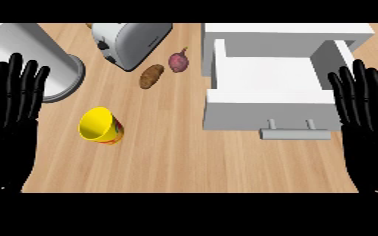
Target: Pick up the cup, place it into the drawer and close the drawer
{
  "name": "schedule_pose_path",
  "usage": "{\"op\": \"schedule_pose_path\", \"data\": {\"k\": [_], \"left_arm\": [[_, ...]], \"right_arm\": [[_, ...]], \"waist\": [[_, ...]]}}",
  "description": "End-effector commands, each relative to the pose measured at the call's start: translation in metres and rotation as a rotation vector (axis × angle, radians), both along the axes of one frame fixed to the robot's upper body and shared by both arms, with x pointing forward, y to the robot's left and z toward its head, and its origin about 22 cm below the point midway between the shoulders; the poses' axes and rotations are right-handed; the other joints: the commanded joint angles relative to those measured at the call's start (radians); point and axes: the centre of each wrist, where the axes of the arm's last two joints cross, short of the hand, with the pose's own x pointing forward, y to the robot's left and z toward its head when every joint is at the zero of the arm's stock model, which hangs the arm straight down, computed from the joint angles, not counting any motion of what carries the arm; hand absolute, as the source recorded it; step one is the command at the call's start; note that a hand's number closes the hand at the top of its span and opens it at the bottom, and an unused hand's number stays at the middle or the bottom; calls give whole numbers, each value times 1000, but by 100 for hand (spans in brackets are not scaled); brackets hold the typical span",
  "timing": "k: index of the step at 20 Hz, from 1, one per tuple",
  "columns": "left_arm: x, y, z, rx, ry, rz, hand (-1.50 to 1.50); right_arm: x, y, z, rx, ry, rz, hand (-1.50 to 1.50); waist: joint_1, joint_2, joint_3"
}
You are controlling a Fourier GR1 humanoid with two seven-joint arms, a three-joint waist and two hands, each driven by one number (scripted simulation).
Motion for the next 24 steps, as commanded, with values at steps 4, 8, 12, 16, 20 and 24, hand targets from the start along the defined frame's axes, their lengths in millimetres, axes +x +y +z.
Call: {"op": "schedule_pose_path", "data": {"k": [4,8,12,16,20,24], "left_arm": [[-9,31,-16,-20,9,-11,-150],[3,18,-37,-303,238,32,-150],[5,65,-53,-321,244,42,-150],[21,59,-51,-291,284,70,-150],[29,64,-87,-285,335,104,-150],[29,92,-123,-279,372,150,-150]], "right_arm": [[-7,-2,1,-2,-52,11,-150],[4,3,-5,-50,106,97,-150],[10,3,0,-63,131,112,-150],[29,4,9,-55,133,124,-150],[53,5,17,-57,133,113,-150],[45,-10,-2,-56,108,125,-150]], "waist": [[-5,6,9],[1,13,8],[-3,8,8],[-5,7,9],[-5,8,9],[-8,8,9]]}}
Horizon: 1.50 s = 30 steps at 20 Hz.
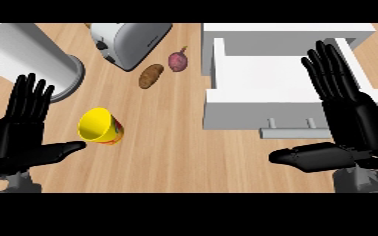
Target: Pick up the cup, place it into the drawer and close the drawer
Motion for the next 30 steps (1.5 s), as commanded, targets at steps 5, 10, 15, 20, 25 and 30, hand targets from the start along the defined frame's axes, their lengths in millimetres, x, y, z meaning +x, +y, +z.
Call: {"op": "schedule_pose_path", "data": {"k": [5,10,15,20,25,30], "left_arm": [[-13,-1,-67,20,84,52,-150],[-11,11,-108,16,177,66,-150],[-6,32,-133,32,161,88,-150],[-11,18,-156,54,170,106,-150],[6,47,-164,50,155,98,-150],[-6,42,-185,36,127,124,-150]], "right_arm": [[13,-8,-8,-20,-25,-2,-150],[13,-3,19,-8,-28,-10,-150],[10,-9,16,-17,-22,-4,-150],[21,-20,23,-6,-34,-17,-150],[26,-8,17,-13,-37,6,-150],[11,-10,35,-17,-36,4,-150]], "waist": [[1,0,0],[-3,0,-1],[-5,0,0],[-1,0,0],[-6,2,-1],[-25,6,-3]]}}
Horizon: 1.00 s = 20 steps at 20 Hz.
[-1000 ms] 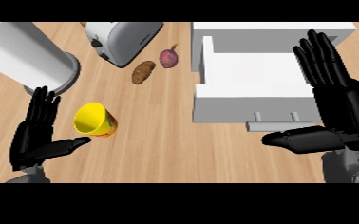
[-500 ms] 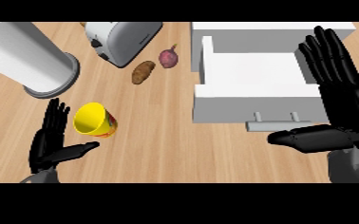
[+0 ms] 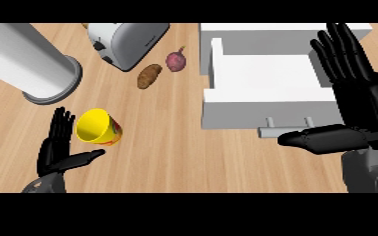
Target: Pick up the cup, place it into the drawer and close the drawer
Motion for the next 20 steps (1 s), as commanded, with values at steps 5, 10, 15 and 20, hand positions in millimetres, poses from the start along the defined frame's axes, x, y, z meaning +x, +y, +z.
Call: {"op": "schedule_pose_path", "data": {"k": [5,10,15,20], "left_arm": [[7,-8,-9,-7,-18,-4,-150],[6,-21,-15,16,-51,-32,-150],[0,-25,-21,-3,-77,-26,-150],[16,-16,-8,-93,-81,-96,-150]], "right_arm": [[1,2,10,-9,20,23,-150],[0,5,3,4,2,6,-150],[1,1,-1,-3,11,9,-150],[10,-7,10,-4,5,7,-150]], "waist": [[-8,3,-2],[-12,5,-2],[-15,8,-3],[-13,8,-3]]}}
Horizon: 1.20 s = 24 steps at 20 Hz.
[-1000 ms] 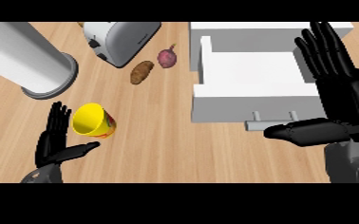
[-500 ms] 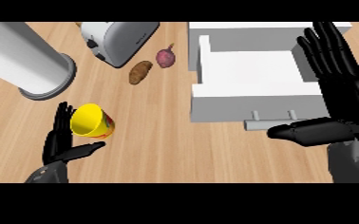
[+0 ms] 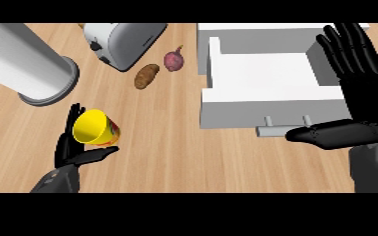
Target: Pick up the cup, place it into the drawer and close the drawer
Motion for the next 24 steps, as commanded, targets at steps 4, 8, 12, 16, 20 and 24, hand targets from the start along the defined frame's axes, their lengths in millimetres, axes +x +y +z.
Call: {"op": "schedule_pose_path", "data": {"k": [4,8,12,16,20,24], "left_arm": [[0,-7,-2,-150,-125,-120,150],[9,-5,5,55,-247,-7,150],[15,-14,7,218,-280,103,150],[41,-30,20,187,-303,126,150],[42,-64,13,49,-387,82,150],[84,-54,53,-31,-457,-86,150]], "right_arm": [[-12,3,-4,-11,8,8,-150],[-5,5,-2,-13,-10,-1,-150],[3,-2,-10,-11,0,6,-150],[9,-6,-3,4,-7,-8,-150],[-5,7,2,13,-3,-25,-150],[-1,-8,6,-8,-3,2,-150]], "waist": [[-10,1,-1],[-6,4,-1],[3,3,1],[1,1,1],[-2,-3,0],[0,-4,1]]}}
